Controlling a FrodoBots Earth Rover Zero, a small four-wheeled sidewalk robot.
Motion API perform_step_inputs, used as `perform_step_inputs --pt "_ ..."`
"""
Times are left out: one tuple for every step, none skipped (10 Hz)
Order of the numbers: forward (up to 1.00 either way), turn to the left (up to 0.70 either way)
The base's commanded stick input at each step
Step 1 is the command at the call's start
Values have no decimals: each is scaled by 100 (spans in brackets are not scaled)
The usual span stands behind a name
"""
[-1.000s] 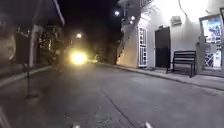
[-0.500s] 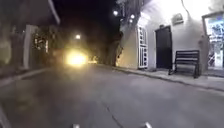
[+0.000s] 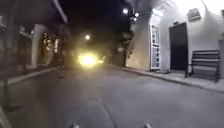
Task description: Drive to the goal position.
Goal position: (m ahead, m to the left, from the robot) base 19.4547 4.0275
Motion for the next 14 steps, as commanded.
perform_step_inputs --pt "70 35" --pt "70 35" --pt "70 10" --pt "70 0" --pt "70 0" --pt "70 0" --pt "70 0" --pt "70 0" --pt "70 0" --pt "15 0" --pt "70 0" --pt "70 0" --pt "70 0" --pt "70 0"
